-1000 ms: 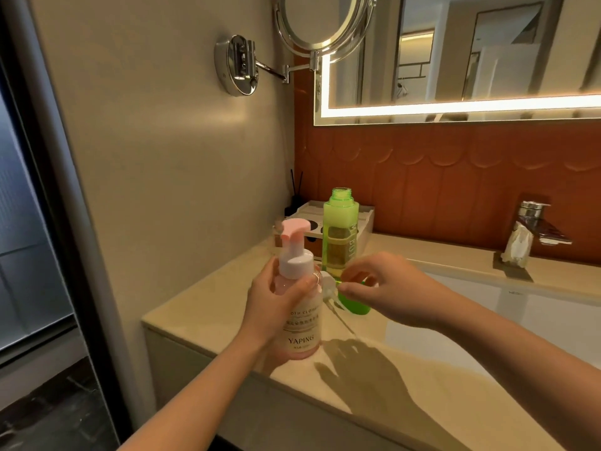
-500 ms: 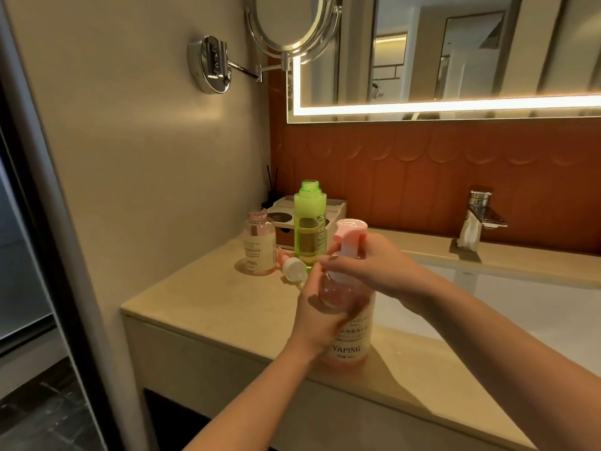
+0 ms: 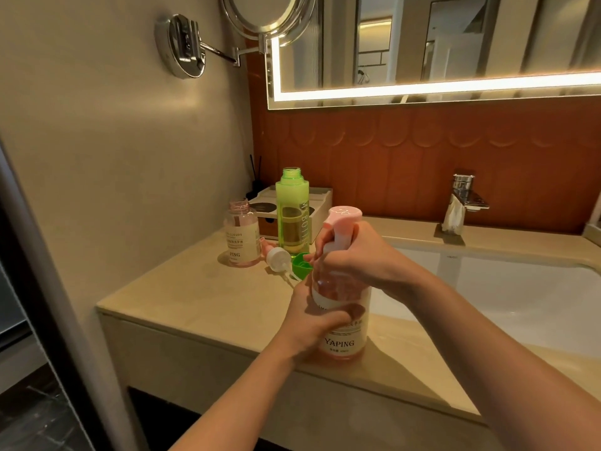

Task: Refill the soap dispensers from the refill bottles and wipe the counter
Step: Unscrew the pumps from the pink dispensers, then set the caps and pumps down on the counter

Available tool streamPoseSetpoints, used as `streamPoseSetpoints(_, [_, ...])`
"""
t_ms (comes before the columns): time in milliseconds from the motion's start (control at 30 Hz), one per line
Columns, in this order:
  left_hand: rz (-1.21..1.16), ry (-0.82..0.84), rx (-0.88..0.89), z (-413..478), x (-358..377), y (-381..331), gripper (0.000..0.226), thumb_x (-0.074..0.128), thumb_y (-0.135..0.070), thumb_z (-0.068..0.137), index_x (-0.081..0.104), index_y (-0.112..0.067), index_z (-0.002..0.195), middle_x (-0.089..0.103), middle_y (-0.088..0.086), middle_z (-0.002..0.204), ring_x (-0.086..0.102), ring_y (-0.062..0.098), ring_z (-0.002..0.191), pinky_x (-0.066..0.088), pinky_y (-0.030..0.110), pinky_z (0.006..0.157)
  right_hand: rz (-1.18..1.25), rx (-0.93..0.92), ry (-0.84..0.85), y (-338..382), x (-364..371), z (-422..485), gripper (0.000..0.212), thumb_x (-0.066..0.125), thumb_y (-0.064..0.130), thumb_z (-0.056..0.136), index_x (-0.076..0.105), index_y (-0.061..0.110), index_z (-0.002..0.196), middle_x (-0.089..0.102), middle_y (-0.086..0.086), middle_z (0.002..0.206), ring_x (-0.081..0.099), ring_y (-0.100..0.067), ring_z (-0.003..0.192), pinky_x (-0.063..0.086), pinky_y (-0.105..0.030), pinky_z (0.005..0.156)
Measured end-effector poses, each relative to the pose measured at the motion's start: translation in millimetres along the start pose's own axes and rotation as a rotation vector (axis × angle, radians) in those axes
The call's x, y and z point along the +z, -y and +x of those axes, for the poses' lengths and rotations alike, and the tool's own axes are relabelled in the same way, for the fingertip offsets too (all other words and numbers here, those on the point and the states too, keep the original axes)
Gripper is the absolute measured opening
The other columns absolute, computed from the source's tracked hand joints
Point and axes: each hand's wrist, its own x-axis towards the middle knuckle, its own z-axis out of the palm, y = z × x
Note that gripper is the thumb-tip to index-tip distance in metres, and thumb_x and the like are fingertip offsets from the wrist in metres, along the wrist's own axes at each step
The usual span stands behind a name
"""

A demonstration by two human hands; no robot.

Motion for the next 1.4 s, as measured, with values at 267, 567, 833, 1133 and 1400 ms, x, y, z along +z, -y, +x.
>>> streamPoseSetpoints(267, [-0.003, 0.024, 0.028, 1, -1, 2, 0.067, 0.074, -0.033, 0.046, 0.055, -0.017, 0.108, 0.067, 0.001, 0.103, 0.063, 0.012, 0.101, 0.052, 0.023, 0.085, 0.056, -0.067, 0.112, -9, -8, 6, 0.013, 0.064, 0.019, 0.062, 0.062, 0.016, 0.074, 0.067, -0.001, 0.077, 0.068, -0.014, 0.091, 0.056, -0.022, 0.072])
streamPoseSetpoints(567, [-0.015, 0.107, -0.006, 1, -2, 1, 0.061, 0.073, -0.034, 0.048, 0.058, -0.02, 0.105, 0.068, 0.001, 0.103, 0.063, 0.02, 0.103, 0.051, 0.033, 0.089, 0.169, -0.119, 0.256, -10, -12, 4, 0.01, 0.058, 0.003, 0.067, 0.059, 0.012, 0.07, 0.067, 0.004, 0.074, 0.068, -0.01, 0.089, 0.053, -0.018, 0.069])
streamPoseSetpoints(833, [-0.003, 0.061, 0.042, -3, 4, -3, 0.068, 0.074, -0.035, 0.051, 0.052, -0.016, 0.113, 0.066, 0.001, 0.105, 0.065, 0.013, 0.099, 0.051, 0.023, 0.08, 0.073, -0.116, 0.062, -18, -11, -13, 0.041, 0.068, 0.039, 0.065, 0.054, 0.033, 0.103, 0.061, 0.015, 0.104, 0.062, 0.004, 0.09, 0.051, -0.011, 0.066])
streamPoseSetpoints(1133, [-0.02, 0.077, 0.042, -2, 5, 1, 0.084, 0.083, -0.046, 0.039, 0.052, -0.022, 0.112, 0.066, -0.001, 0.105, 0.063, 0.02, 0.102, 0.053, 0.034, 0.087, 0.106, -0.052, -0.103, -35, -38, -35, 0.034, 0.064, 0.041, 0.075, 0.064, 0.026, 0.105, 0.066, 0.015, 0.107, 0.059, 0.001, 0.102, 0.044, -0.012, 0.078])
streamPoseSetpoints(1400, [-0.008, 0.067, 0.088, -1, 4, 2, 0.085, 0.083, -0.052, 0.045, 0.05, -0.019, 0.116, 0.064, 0.005, 0.109, 0.061, 0.024, 0.107, 0.049, 0.04, 0.092, 0.135, -0.082, -0.056, -24, -18, -37, 0.034, 0.065, 0.049, 0.073, 0.059, 0.04, 0.106, 0.065, 0.019, 0.107, 0.06, 0.002, 0.102, 0.049, -0.015, 0.078])
